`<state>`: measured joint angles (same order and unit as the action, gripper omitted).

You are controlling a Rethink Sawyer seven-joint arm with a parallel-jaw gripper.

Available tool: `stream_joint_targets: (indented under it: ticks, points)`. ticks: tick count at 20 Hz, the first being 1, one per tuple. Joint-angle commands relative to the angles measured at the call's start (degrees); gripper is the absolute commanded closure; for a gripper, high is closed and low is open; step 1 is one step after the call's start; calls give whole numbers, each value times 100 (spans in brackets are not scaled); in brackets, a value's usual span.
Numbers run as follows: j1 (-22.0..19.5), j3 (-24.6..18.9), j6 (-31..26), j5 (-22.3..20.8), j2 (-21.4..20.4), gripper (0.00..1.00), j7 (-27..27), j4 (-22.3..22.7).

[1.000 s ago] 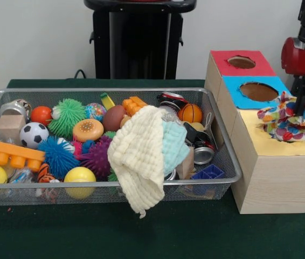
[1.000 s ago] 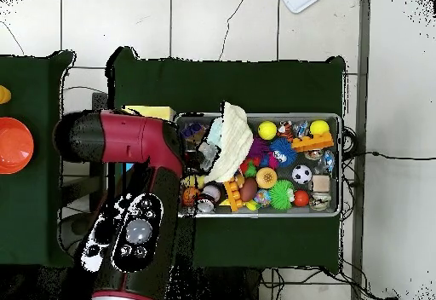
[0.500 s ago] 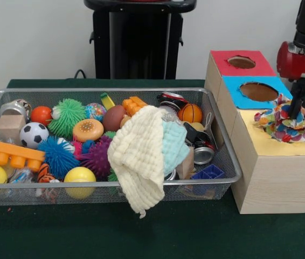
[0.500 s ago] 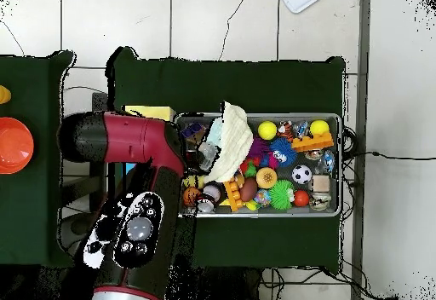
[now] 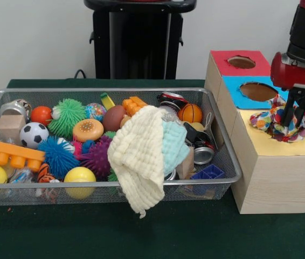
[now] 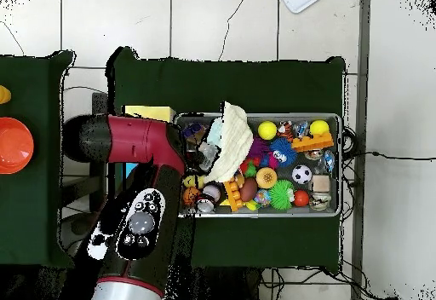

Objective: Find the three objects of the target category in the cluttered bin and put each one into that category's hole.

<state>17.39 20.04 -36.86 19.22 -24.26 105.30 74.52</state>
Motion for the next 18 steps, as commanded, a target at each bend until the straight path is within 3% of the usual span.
stream_joint_targets:
  ticks: [1, 18]
  points:
    - [-89, -338, 122, 153, 547, 100, 1561, 446]
    - [-60, -258, 414, 339, 1140, 100, 1753, 66]
